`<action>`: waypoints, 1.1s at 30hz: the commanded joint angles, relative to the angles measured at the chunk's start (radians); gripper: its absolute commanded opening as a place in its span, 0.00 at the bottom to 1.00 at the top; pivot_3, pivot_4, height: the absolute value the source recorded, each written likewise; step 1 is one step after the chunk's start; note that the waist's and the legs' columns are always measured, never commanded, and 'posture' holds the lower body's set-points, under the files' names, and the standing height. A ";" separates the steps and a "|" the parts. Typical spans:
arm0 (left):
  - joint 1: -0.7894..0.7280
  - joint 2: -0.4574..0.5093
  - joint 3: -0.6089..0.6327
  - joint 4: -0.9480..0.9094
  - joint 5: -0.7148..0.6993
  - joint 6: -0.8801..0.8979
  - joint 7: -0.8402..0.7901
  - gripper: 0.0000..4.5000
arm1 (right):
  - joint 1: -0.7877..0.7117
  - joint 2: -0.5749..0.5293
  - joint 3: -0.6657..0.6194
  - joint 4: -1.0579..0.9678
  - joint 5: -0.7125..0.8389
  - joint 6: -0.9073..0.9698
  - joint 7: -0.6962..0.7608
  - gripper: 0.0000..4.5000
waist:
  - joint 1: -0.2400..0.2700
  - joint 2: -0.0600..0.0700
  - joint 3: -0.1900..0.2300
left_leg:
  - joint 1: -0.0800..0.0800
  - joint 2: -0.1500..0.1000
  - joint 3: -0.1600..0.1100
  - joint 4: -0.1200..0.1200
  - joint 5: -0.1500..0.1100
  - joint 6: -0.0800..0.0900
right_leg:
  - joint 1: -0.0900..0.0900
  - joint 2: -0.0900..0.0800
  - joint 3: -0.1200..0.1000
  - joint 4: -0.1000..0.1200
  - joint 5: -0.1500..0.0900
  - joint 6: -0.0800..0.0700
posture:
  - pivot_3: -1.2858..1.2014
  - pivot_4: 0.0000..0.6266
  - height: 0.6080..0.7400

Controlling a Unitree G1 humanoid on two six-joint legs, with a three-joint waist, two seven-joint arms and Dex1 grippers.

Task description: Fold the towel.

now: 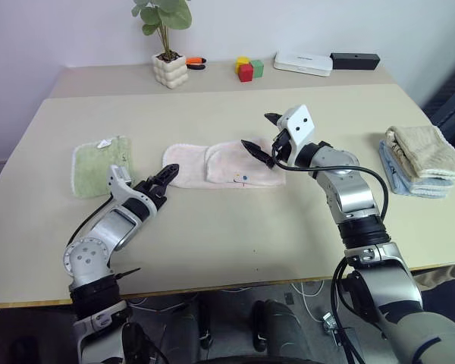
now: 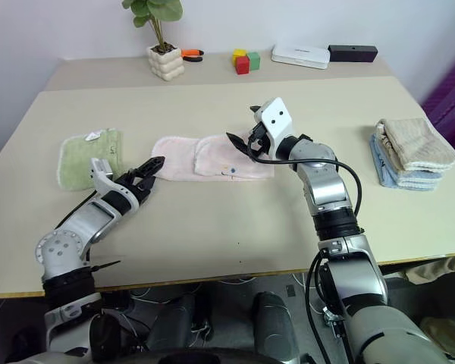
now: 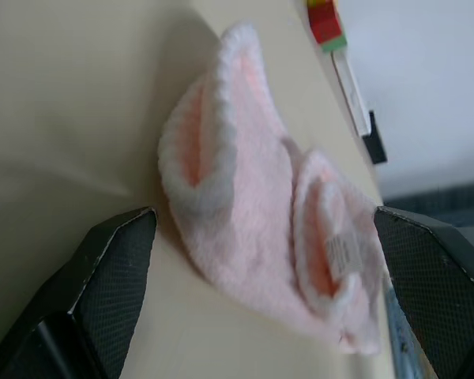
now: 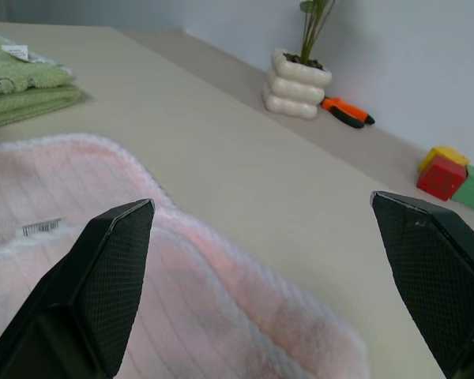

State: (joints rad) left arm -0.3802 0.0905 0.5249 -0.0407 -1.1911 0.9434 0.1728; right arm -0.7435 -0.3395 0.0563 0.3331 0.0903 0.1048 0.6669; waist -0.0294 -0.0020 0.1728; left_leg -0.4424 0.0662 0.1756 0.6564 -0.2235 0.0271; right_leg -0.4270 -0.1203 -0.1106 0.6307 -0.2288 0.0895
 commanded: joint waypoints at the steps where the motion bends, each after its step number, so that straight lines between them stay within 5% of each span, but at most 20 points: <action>1: -0.043 -0.043 0.009 0.075 -0.034 -0.041 0.035 0.80 | 0.010 -0.049 -0.012 -0.089 0.011 0.012 0.030 1.00 | 0.013 0.000 0.000 | 0.000 0.000 0.000 0.001 0.000 0.000 | 0.000 0.000 0.000 0.000 0.000 0.000 | 0.52 0.24 1.00; 8: -0.091 -0.030 0.002 0.106 -0.042 -0.057 0.045 0.01 | 0.103 -0.241 -0.058 -0.228 0.151 0.133 0.265 1.00 | 0.017 -0.001 0.001 | -0.003 0.000 -0.002 0.006 -0.003 0.004 | 0.001 0.000 -0.001 0.000 0.000 0.000 | 0.52 0.24 1.00; 19: -0.190 0.105 -0.167 0.025 0.108 -0.106 -0.202 0.01 | 0.260 -0.415 -0.148 -0.333 0.246 0.237 0.359 1.00 | 0.019 -0.003 0.002 | -0.005 0.000 -0.004 0.007 -0.005 0.007 | 0.001 0.000 -0.003 -0.001 0.000 -0.001 | 0.52 0.24 1.00; 24: -0.277 0.229 -0.380 0.083 0.352 -0.206 -0.449 0.01 | 0.256 -0.399 -0.151 -0.343 0.245 0.244 0.320 1.00 | 0.019 -0.003 0.002 | -0.005 0.000 -0.004 0.006 -0.006 0.005 | 0.000 0.000 -0.003 -0.002 -0.001 -0.002 | 0.52 0.24 1.00; 33: -0.485 0.146 -0.722 0.395 0.727 -0.501 -0.837 0.01 | 0.279 -0.408 -0.185 -0.382 0.280 0.276 0.287 1.00 | 0.039 -0.003 0.002 | -0.008 0.000 -0.005 0.007 -0.004 0.006 | -0.001 0.000 -0.004 -0.003 -0.001 -0.003 | 0.52 0.24 1.00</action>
State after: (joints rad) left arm -0.8307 0.2435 -0.1644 0.3325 -0.5199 0.5080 -0.5994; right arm -0.4658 -0.7310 -0.0796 -0.0075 0.3419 0.3730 0.9618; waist 0.0097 -0.0051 0.1751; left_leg -0.4512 0.0663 0.1710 0.6638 -0.2282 0.0333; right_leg -0.4292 -0.1206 -0.1145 0.6277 -0.2299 0.0861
